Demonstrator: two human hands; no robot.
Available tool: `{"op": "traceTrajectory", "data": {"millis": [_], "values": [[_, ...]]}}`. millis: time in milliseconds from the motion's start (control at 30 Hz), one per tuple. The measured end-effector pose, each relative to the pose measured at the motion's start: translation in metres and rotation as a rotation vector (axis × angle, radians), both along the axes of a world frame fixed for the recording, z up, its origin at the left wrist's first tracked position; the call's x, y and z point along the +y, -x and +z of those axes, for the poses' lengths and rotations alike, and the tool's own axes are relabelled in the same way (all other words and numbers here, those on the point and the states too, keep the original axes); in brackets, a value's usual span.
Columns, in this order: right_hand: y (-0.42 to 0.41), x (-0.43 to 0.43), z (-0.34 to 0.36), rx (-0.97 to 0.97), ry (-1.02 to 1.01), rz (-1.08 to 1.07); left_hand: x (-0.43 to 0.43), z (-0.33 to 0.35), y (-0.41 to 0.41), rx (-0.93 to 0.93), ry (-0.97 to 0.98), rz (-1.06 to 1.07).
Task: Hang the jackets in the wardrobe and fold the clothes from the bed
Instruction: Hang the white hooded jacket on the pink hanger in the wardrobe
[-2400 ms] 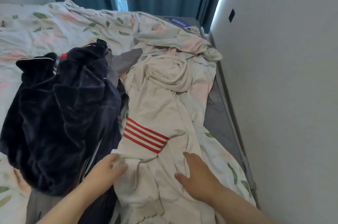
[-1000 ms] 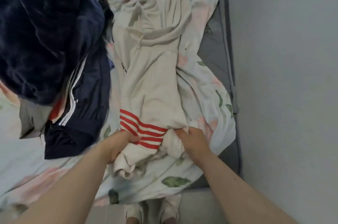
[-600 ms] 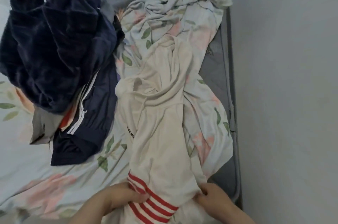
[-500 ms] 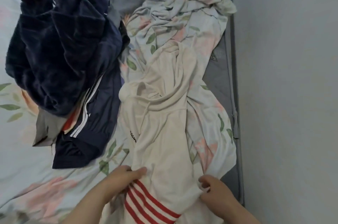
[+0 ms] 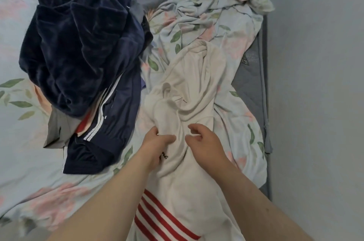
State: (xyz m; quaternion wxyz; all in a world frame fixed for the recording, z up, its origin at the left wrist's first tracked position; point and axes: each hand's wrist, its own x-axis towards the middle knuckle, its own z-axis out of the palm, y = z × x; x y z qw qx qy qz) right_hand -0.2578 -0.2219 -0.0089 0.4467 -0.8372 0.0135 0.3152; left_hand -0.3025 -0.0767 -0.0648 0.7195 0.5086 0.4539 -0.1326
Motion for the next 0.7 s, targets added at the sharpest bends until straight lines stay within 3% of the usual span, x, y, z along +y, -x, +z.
{"op": "traceTrajectory", "data": {"millis": [167,300,367,467,533,700], "values": [[-0.003,0.004,0.0,0.209,-0.275,-0.216,-0.036,0.029,0.04,-0.258,-0.348,-0.396],[0.004,-0.011,-0.01,0.283,-0.219,-0.386,-0.046,0.035,0.058,-0.326,-0.372,-0.521],[0.005,-0.018,-0.013,0.309,-0.237,-0.477,-0.04,0.033,0.054,-0.332,-0.476,-0.472],[0.007,-0.024,-0.015,0.308,-0.243,-0.533,-0.02,0.032,0.025,-0.225,-0.686,-0.164],[0.008,-0.024,-0.015,0.306,-0.239,-0.536,0.0,0.031,-0.007,-0.132,-0.613,-0.112],[0.009,-0.023,-0.011,0.321,-0.294,-0.586,0.03,0.02,-0.053,-0.012,-0.322,-0.431]]}}
